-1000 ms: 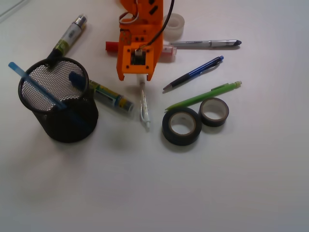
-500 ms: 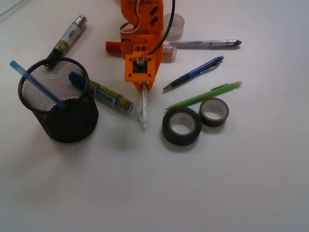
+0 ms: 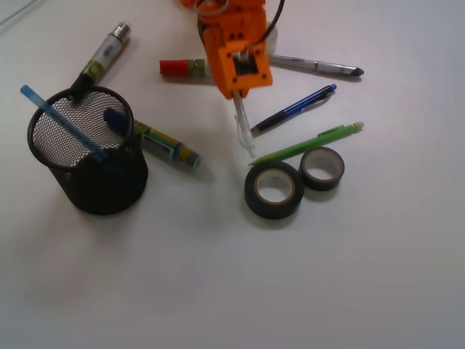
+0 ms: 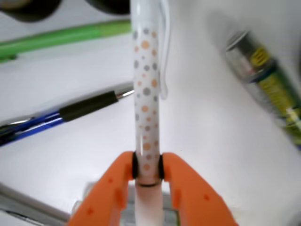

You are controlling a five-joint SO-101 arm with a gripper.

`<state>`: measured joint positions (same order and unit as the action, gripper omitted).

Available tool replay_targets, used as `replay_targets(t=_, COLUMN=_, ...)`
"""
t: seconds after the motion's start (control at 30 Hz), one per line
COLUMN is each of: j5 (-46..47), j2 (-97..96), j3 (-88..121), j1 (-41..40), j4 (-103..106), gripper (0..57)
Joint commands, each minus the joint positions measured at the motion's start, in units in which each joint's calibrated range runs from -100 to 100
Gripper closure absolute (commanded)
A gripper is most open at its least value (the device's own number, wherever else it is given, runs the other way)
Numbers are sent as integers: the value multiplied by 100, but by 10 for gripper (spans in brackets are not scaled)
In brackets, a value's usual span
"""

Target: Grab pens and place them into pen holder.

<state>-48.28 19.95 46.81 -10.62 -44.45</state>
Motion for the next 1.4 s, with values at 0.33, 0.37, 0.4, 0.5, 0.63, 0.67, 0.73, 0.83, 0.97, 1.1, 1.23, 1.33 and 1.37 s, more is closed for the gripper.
replay_targets(t=0.33, j5=513, j2=1273, j3=-1828, j1=1275, j4=1881, gripper=572)
replay_targets(t=0.37, j5=508, j2=1231, j3=-1629, j1=1417, j4=2590, gripper=572)
replay_targets(t=0.4, j5=479, j2=1171, j3=-1493, j1=1477, j4=2949, gripper=572)
replay_targets(t=0.5, j5=278, j2=874, j3=-1049, j1=1649, j4=4139, gripper=572)
replay_targets(t=0.63, j5=68, j2=313, j3=-288, j1=1694, j4=6046, gripper=572)
replay_targets(t=0.67, j5=10, j2=143, j3=-71, j1=1701, j4=6536, gripper=572)
replay_targets(t=0.73, j5=-83, j2=-257, j3=274, j1=1776, j4=7463, gripper=572)
replay_targets(t=0.83, j5=-181, j2=-843, j3=545, j1=1866, j4=8539, gripper=572)
replay_targets(t=0.97, j5=-195, j2=-1489, j3=564, j1=1985, j4=9379, gripper=572)
replay_targets(t=1.1, j5=-283, j2=-1991, j3=554, j1=2105, j4=9957, gripper=572)
replay_targets(t=1.23, j5=-313, j2=-2543, j3=328, j1=2209, j4=10420, gripper=572)
replay_targets(t=1.33, j5=-342, j2=-3002, j3=-7, j1=2232, j4=10718, gripper=572)
replay_targets(t=1.37, j5=-352, j2=-3146, j3=-107, j1=2232, j4=10823, gripper=572)
